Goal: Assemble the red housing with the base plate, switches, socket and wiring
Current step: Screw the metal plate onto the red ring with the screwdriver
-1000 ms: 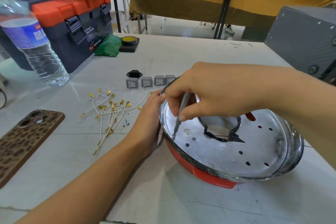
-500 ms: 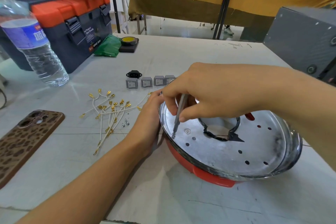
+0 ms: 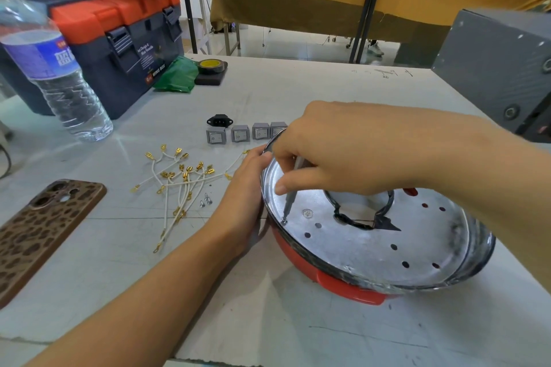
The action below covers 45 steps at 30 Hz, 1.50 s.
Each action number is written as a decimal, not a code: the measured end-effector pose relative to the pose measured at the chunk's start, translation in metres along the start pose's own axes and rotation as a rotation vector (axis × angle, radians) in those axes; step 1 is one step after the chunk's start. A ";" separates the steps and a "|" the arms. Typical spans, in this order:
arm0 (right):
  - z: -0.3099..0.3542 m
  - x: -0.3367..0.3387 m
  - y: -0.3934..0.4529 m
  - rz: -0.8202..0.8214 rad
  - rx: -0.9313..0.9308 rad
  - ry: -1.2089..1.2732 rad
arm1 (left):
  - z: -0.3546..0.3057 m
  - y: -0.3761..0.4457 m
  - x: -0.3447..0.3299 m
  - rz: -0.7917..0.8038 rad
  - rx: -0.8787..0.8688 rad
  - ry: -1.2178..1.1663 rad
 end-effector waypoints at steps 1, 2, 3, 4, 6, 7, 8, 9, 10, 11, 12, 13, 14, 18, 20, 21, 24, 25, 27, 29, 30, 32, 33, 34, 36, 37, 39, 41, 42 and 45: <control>0.000 0.000 -0.001 0.045 0.011 0.034 | 0.000 -0.001 0.000 0.009 -0.003 -0.006; 0.000 0.001 -0.001 0.075 0.023 0.067 | -0.001 -0.001 -0.001 0.017 -0.005 -0.013; 0.000 0.002 -0.001 0.085 0.032 0.088 | -0.001 -0.001 -0.001 0.020 -0.010 -0.019; -0.001 0.003 -0.001 0.080 0.032 0.101 | -0.001 -0.001 -0.001 0.017 -0.014 -0.026; -0.002 0.003 -0.001 0.040 0.023 0.097 | -0.001 -0.001 -0.002 0.005 -0.019 -0.041; -0.002 0.002 -0.001 0.017 0.016 0.075 | -0.001 -0.001 -0.002 -0.001 -0.018 -0.046; -0.001 0.001 -0.001 -0.005 0.006 0.040 | -0.002 -0.001 -0.003 -0.012 -0.014 -0.045; 0.000 0.001 -0.001 -0.030 -0.002 -0.005 | -0.002 0.000 -0.002 -0.032 -0.010 -0.036; 0.002 0.000 -0.001 -0.059 -0.008 -0.046 | -0.002 0.000 -0.003 -0.051 0.000 -0.029; 0.003 0.000 -0.001 -0.087 -0.010 -0.076 | -0.002 0.000 -0.002 -0.061 0.008 -0.029; 0.003 0.000 -0.001 -0.103 -0.010 -0.091 | -0.002 0.000 -0.002 -0.065 0.012 -0.035; 0.003 0.000 -0.001 -0.108 -0.011 -0.096 | -0.002 0.001 -0.002 -0.063 0.012 -0.043; 0.002 0.000 -0.001 -0.100 -0.012 -0.090 | -0.002 0.001 -0.002 -0.059 0.016 -0.045; -0.001 -0.001 -0.002 0.054 0.011 0.047 | -0.002 -0.001 -0.002 -0.010 -0.006 -0.050; -0.002 -0.001 -0.002 0.082 0.025 0.091 | -0.002 -0.002 -0.003 0.001 -0.020 -0.052; -0.003 0.000 -0.001 0.076 0.023 0.108 | -0.002 -0.002 -0.003 0.002 -0.022 -0.053; -0.003 0.000 0.001 0.026 0.007 0.086 | -0.002 -0.001 -0.003 -0.010 -0.026 -0.055; -0.001 -0.001 0.002 0.001 -0.004 0.051 | -0.001 0.000 -0.002 -0.017 -0.024 -0.043; 0.002 -0.001 0.004 -0.057 -0.019 -0.028 | 0.000 0.001 -0.001 -0.040 -0.007 -0.021; 0.003 -0.001 0.004 -0.086 -0.020 -0.060 | -0.002 0.000 -0.001 -0.057 0.011 -0.008; 0.002 -0.001 0.004 -0.084 -0.018 -0.059 | -0.002 0.000 0.000 -0.047 0.010 0.003; -0.001 -0.002 0.003 -0.035 -0.009 -0.027 | 0.000 0.001 0.000 -0.009 0.006 -0.007; -0.002 -0.002 0.002 0.010 -0.007 0.015 | 0.000 0.000 0.000 0.006 0.003 -0.028; -0.004 -0.002 0.000 0.055 -0.006 0.061 | -0.001 -0.001 -0.002 0.014 0.000 -0.048; -0.005 -0.001 -0.001 0.096 0.005 0.114 | -0.001 0.000 -0.003 0.009 -0.009 -0.055; -0.006 0.000 -0.001 0.088 0.007 0.127 | -0.001 0.000 -0.003 0.001 -0.021 -0.048; -0.006 0.001 -0.001 0.058 0.002 0.136 | -0.001 0.000 -0.003 -0.007 -0.029 -0.044; -0.004 0.001 0.001 0.026 -0.011 0.099 | -0.002 -0.001 -0.004 -0.003 -0.017 -0.041; -0.002 0.001 0.002 0.007 -0.021 0.062 | -0.001 -0.001 -0.003 -0.004 -0.007 -0.035; 0.001 0.001 0.003 -0.034 -0.036 -0.040 | 0.000 0.000 -0.001 -0.030 0.015 -0.027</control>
Point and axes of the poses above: each hand's wrist, its own y-axis towards the middle knuckle, its own x-axis out of the back of the hand, z = x × y, the point moved 2 cm from there along y, towards the middle knuckle, and after that the axes turned 8 degrees about -x, right-handed, at the moved point
